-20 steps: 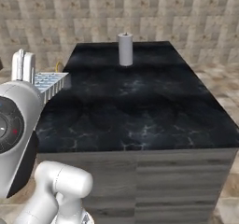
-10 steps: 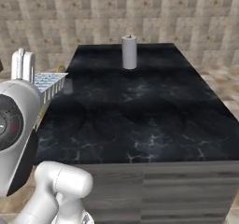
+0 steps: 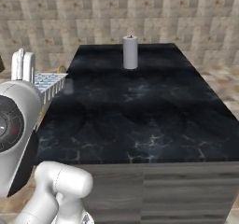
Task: Open the freezer door, pick up the ice cube tray from the freezer, and place it on the dining counter.
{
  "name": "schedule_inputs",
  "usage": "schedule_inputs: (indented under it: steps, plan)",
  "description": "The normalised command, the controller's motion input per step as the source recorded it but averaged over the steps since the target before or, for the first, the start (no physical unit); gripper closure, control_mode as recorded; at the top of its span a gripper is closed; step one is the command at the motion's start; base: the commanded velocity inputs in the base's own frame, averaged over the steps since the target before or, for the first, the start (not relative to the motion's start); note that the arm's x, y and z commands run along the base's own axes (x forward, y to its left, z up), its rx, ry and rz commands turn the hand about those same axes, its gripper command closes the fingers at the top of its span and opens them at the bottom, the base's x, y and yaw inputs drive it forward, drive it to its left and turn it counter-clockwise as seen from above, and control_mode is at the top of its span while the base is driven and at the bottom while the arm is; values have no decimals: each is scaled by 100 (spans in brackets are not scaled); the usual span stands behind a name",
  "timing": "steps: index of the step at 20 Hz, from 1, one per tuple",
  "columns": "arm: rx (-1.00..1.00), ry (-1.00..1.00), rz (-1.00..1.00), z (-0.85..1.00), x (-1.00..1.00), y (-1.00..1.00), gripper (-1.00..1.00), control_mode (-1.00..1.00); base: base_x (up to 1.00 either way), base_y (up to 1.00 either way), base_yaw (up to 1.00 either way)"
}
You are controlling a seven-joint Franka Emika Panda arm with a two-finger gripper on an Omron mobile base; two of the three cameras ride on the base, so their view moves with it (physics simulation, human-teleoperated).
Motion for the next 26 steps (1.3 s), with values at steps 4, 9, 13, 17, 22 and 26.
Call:
schedule_inputs:
  steps: [4, 9, 13, 17, 22, 26]
  plan:
    - [0, 0, 0, 0, 0, 0, 100, 100, 67, 13, 5]
    - [0, 0, 0, 0, 0, 0, 100, 100, 66, 8, 7]
    - [0, 7, 3, -7, 52, 0, 100, -100, 15, 1, 2]
    - [0, 14, 1, -34, 76, 0, 100, -100, 0, 0, 0]
    - [-1, 4, 3, -56, 65, 0, 100, -100, 0, 0, 0]
    - [-4, -2, 4, -54, 59, 0, 100, -100, 0, 0, 0]
